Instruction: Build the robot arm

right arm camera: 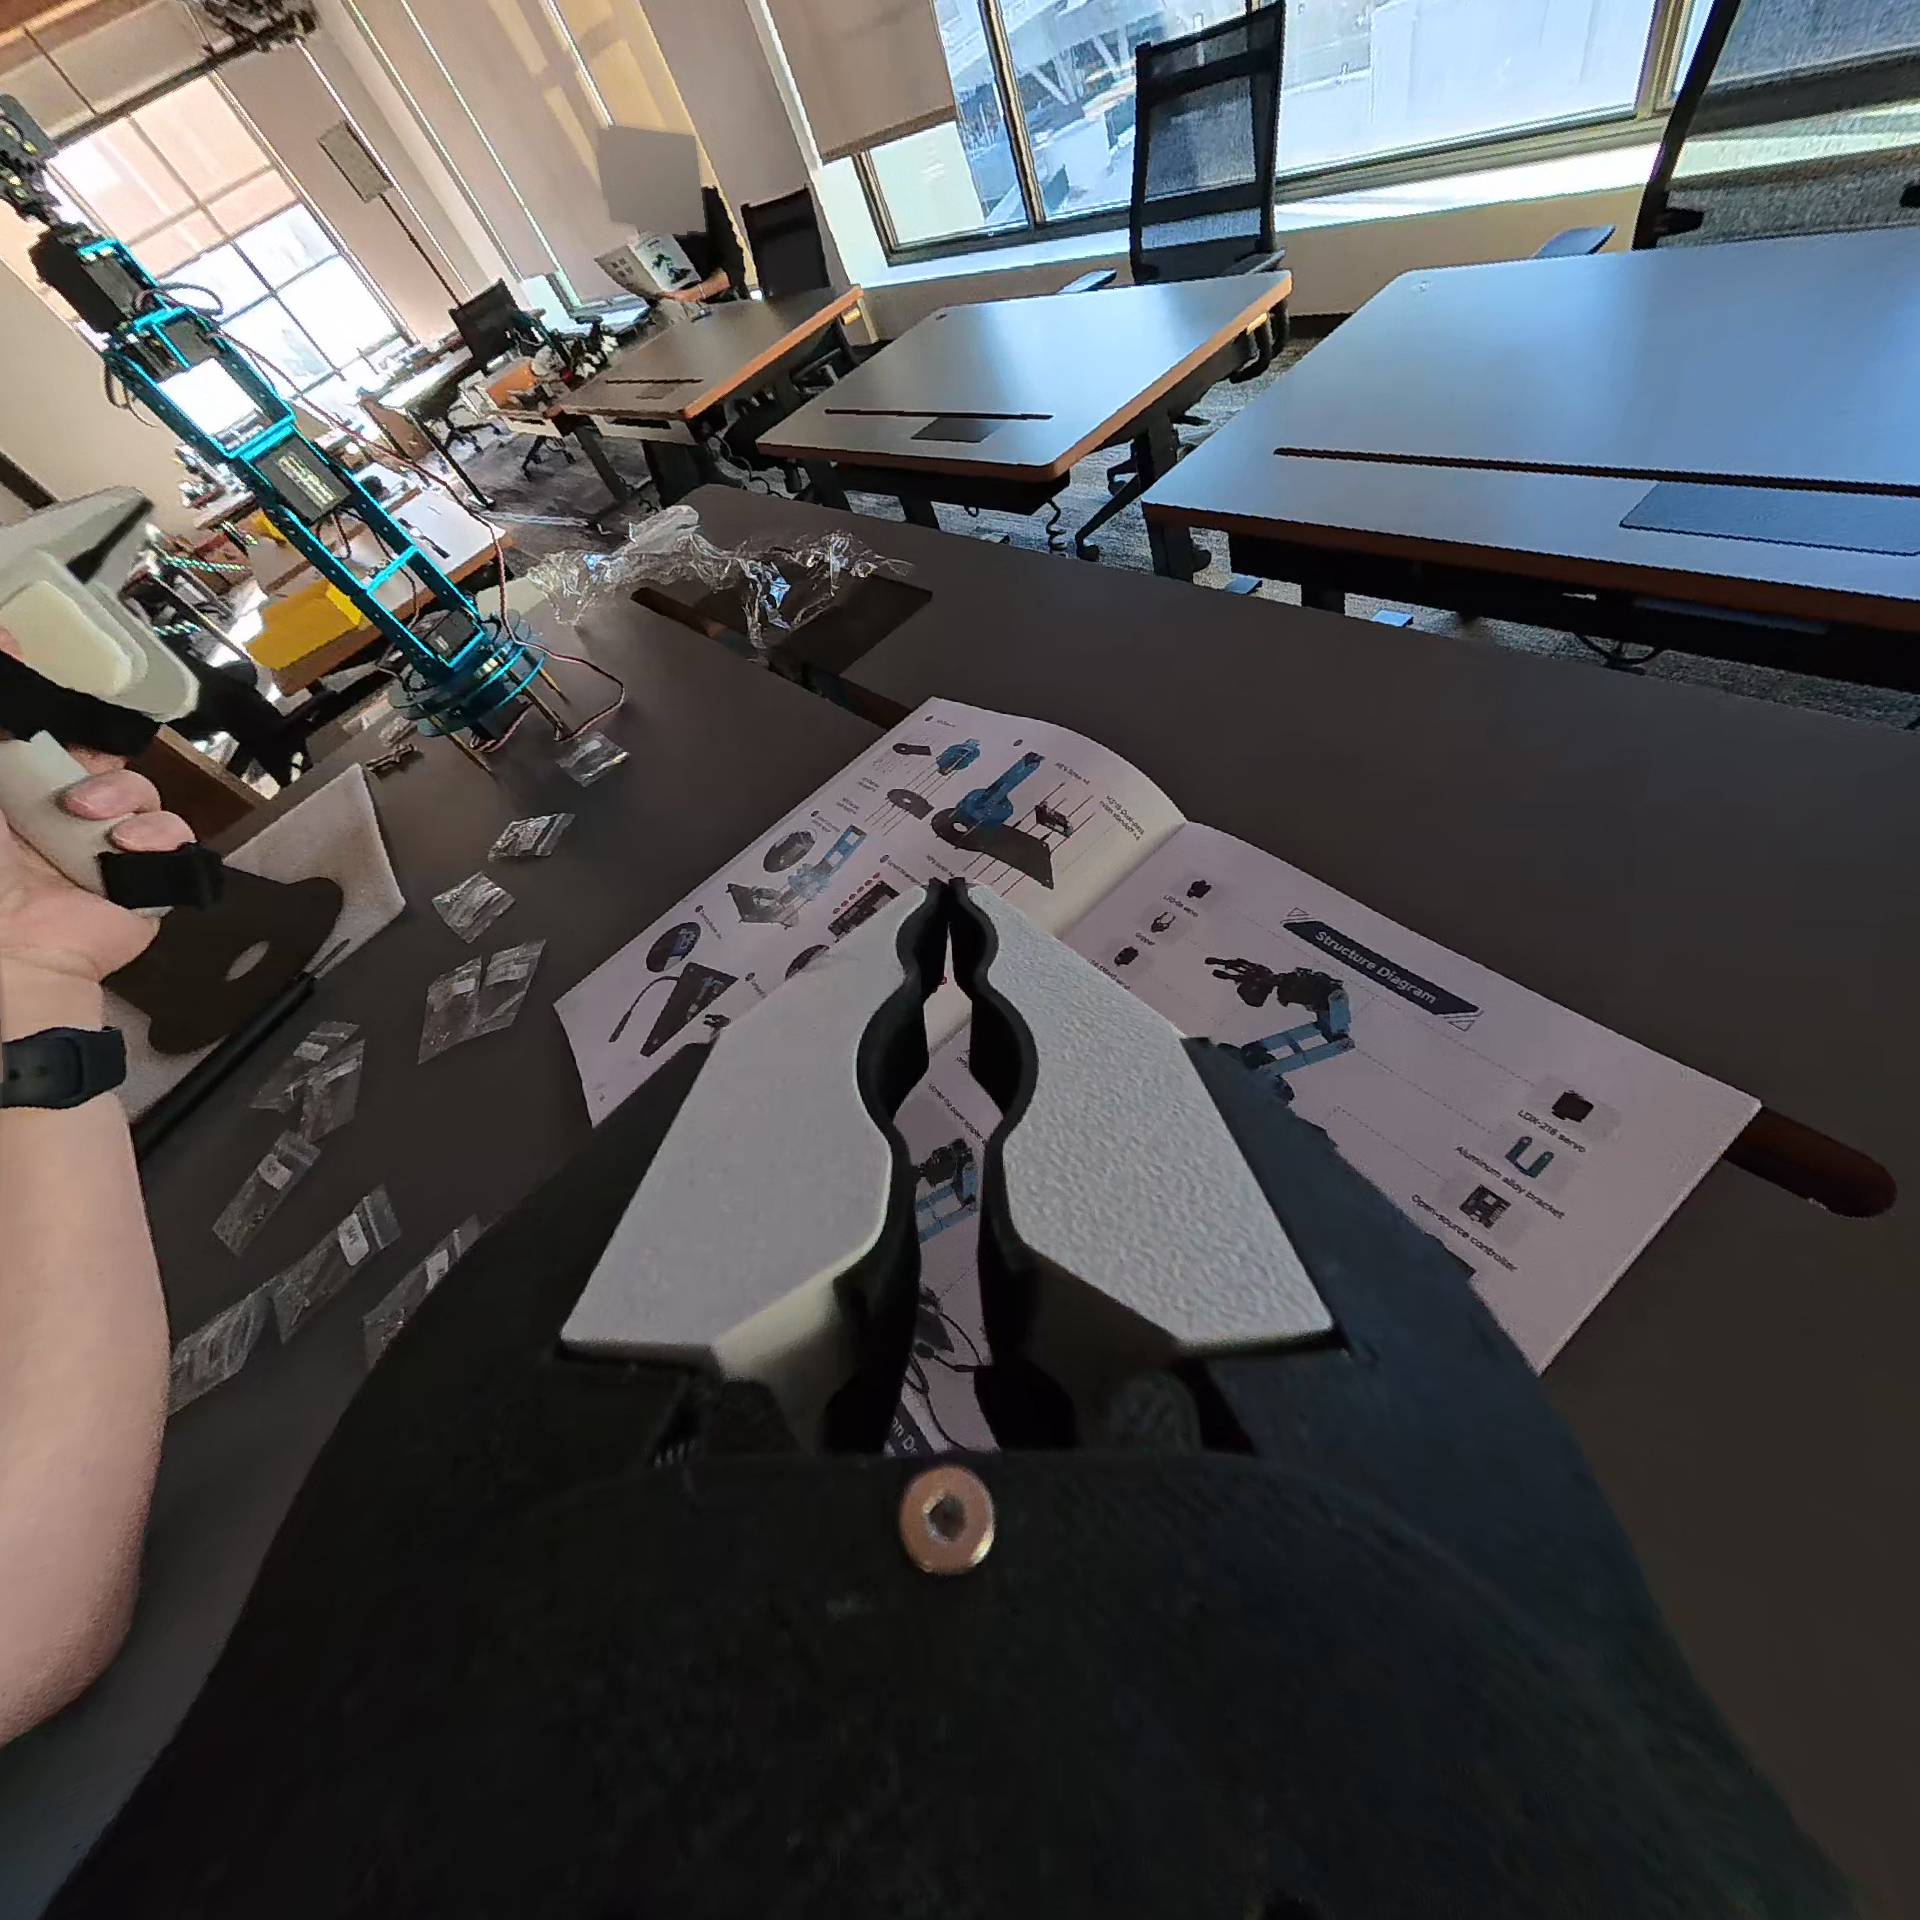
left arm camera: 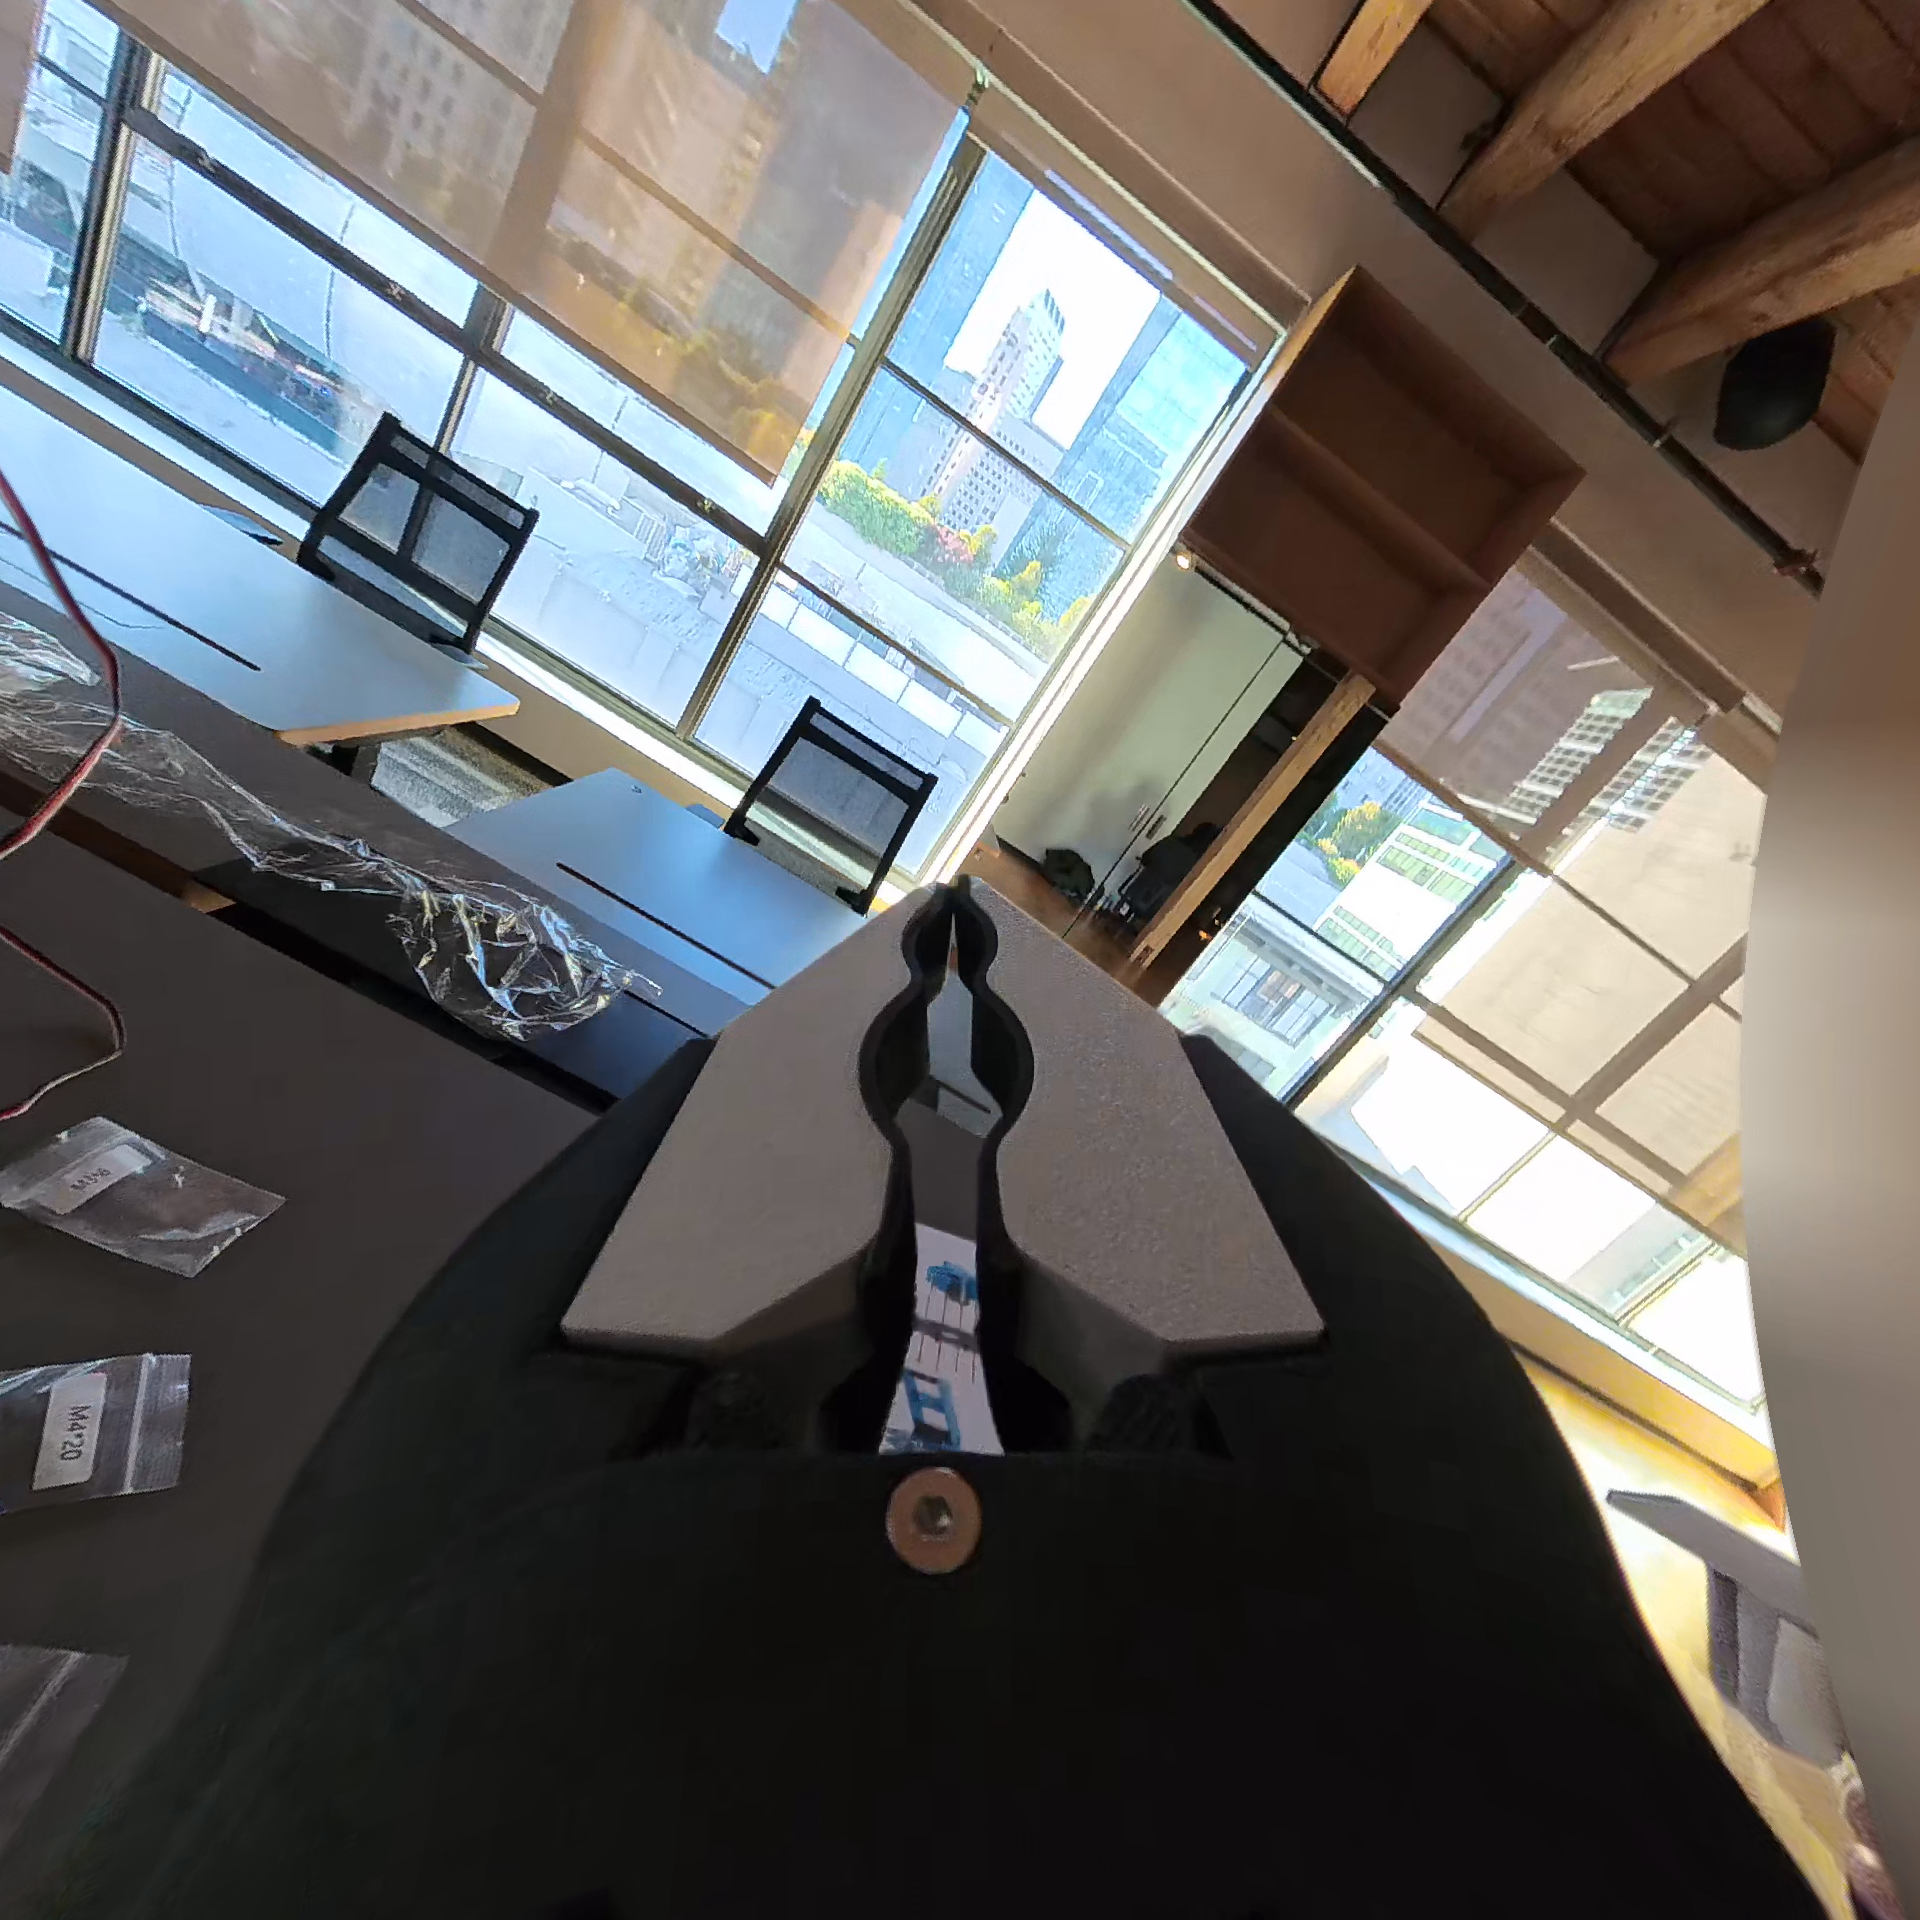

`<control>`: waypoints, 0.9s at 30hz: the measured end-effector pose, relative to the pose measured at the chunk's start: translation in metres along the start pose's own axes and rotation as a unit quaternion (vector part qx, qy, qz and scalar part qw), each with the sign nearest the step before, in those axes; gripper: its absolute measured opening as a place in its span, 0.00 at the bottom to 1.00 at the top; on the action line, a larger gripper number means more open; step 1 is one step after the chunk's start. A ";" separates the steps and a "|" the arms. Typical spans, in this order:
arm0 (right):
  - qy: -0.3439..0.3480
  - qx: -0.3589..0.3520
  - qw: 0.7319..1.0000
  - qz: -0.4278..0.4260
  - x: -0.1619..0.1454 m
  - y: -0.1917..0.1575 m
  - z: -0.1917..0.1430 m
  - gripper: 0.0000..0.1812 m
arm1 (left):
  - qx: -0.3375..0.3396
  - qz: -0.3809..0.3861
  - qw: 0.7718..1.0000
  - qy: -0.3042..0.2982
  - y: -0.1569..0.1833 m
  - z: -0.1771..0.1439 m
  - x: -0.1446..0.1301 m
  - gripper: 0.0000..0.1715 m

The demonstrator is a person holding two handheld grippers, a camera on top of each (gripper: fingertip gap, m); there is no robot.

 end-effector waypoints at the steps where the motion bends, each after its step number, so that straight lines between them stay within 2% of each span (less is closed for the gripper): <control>1: 0.000 0.001 1.000 0.000 0.000 0.000 0.000 0.00 | -0.001 -0.005 1.000 0.008 0.000 -0.001 0.000 0.00; 12: -0.060 0.035 0.998 -0.012 -0.018 -0.008 0.023 0.00 | -0.011 -0.030 0.999 0.027 -0.005 -0.003 -0.001 0.00; 18: -0.084 0.022 0.994 -0.072 -0.024 -0.017 0.030 0.00 | -0.014 -0.039 0.999 0.030 -0.007 -0.003 -0.001 0.00; 27: -0.078 0.043 0.996 -0.033 -0.025 -0.011 0.031 0.00 | -0.015 -0.045 0.998 0.035 -0.007 -0.003 -0.002 0.00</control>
Point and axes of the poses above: each gripper's, where its closed fingertips meet, z out along the fingers, x out of its top, y = z × x across the jaws, the point moved 10 cm from there along -z, back along the fingers, and after that the axes turned 10 degrees about -x, right-handed, at the moved point
